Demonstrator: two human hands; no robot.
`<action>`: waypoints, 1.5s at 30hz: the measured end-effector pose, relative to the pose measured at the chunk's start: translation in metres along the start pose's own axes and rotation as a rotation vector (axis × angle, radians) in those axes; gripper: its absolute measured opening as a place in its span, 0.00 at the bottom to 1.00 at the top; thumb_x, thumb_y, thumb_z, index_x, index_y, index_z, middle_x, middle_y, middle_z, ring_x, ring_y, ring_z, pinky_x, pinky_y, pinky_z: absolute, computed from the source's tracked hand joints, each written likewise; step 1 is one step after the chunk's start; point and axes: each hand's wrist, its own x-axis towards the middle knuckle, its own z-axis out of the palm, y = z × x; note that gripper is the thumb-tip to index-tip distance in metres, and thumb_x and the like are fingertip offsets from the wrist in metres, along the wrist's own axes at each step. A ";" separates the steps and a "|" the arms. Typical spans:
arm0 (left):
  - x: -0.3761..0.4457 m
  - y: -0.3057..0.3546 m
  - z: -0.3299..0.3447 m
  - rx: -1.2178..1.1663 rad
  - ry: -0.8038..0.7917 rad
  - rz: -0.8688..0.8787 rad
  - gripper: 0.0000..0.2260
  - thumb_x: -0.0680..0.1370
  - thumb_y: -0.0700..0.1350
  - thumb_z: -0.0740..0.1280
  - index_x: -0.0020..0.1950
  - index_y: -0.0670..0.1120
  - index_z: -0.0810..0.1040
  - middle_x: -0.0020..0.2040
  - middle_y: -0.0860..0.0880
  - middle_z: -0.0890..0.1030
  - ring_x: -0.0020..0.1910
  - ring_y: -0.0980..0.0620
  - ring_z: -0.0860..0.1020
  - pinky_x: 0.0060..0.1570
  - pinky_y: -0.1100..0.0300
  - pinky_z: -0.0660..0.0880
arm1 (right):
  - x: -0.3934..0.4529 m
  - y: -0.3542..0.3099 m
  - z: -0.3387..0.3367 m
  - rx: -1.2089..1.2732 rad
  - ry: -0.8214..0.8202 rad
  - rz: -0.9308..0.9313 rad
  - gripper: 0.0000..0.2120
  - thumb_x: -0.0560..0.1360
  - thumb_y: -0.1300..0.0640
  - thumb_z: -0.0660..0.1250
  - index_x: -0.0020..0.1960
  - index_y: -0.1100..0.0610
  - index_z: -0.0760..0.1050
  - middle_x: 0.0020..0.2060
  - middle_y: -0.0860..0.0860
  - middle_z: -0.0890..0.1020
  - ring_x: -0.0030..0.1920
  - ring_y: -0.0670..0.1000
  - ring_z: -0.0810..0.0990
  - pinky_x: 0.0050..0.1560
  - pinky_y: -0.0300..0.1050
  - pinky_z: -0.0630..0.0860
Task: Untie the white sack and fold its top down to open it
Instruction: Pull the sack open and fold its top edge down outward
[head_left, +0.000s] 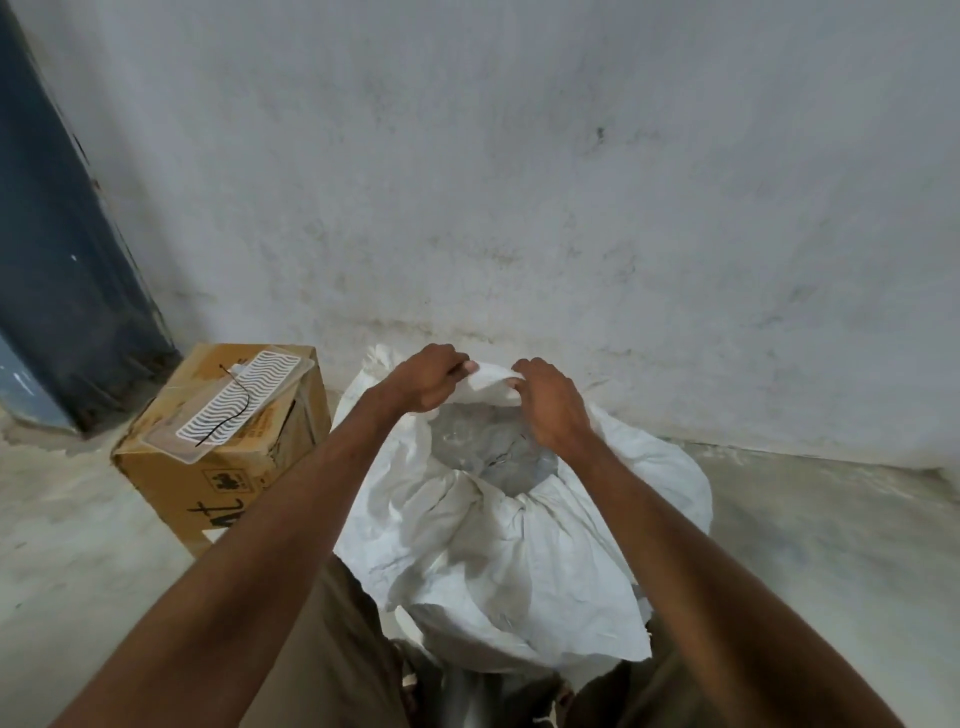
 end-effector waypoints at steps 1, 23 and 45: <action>-0.001 -0.001 0.001 -0.019 -0.017 -0.023 0.23 0.86 0.53 0.54 0.40 0.38 0.71 0.38 0.42 0.75 0.38 0.44 0.73 0.41 0.49 0.69 | -0.003 -0.002 0.005 0.025 0.000 -0.020 0.12 0.85 0.52 0.57 0.54 0.58 0.76 0.48 0.53 0.80 0.48 0.59 0.78 0.45 0.52 0.73; 0.033 -0.006 0.010 -0.244 -0.262 -0.366 0.18 0.85 0.49 0.59 0.63 0.38 0.81 0.66 0.38 0.79 0.61 0.40 0.77 0.57 0.54 0.70 | -0.008 0.025 0.028 -0.212 -0.049 0.083 0.06 0.80 0.58 0.62 0.56 0.57 0.73 0.49 0.56 0.81 0.49 0.60 0.81 0.46 0.52 0.71; 0.075 0.008 0.045 0.053 -0.380 -0.140 0.15 0.84 0.42 0.57 0.38 0.42 0.71 0.37 0.46 0.72 0.36 0.49 0.70 0.42 0.54 0.65 | -0.009 0.078 0.014 0.037 -0.149 0.139 0.19 0.85 0.44 0.52 0.44 0.55 0.70 0.41 0.51 0.77 0.43 0.57 0.78 0.44 0.51 0.74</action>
